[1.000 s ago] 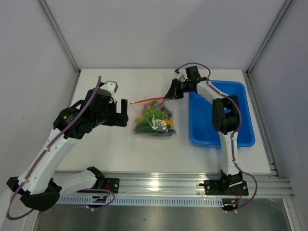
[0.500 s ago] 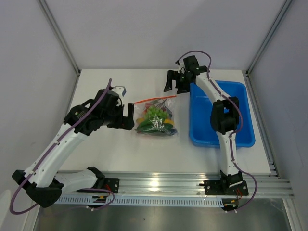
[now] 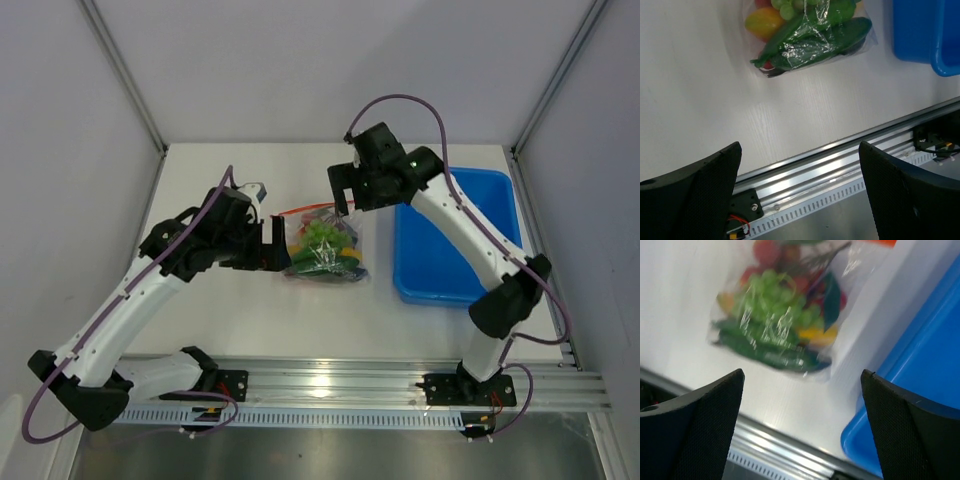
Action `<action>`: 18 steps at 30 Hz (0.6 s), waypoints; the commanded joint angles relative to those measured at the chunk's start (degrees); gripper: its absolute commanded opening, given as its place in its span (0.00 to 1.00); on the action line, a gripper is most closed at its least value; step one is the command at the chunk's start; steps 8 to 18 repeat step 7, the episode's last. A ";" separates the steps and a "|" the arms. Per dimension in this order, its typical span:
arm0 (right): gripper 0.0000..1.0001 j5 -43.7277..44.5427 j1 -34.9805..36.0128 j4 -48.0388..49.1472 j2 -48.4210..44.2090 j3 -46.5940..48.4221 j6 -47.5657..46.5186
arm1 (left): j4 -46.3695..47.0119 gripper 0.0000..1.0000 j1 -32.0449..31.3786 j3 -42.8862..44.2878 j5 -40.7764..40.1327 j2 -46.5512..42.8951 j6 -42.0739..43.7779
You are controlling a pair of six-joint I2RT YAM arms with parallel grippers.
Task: Place the food in the zip-top bag and seal the zipper
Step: Reset both arms
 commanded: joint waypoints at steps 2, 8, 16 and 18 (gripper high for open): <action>0.99 3.69 3.07 -1.11 -12.16 -8.59 5.15 | 4.63 1.00 0.24 -2.13 6.14 -2.22 -4.81; 1.00 5.27 7.03 3.01 -24.83 -26.12 9.11 | 14.37 1.00 0.33 -12.54 16.25 -6.07 -10.77; 1.00 5.27 7.03 3.01 -24.83 -26.12 9.11 | 14.37 1.00 0.33 -12.54 16.25 -6.07 -10.77; 1.00 5.27 7.03 3.01 -24.83 -26.12 9.11 | 14.37 1.00 0.33 -12.54 16.25 -6.07 -10.77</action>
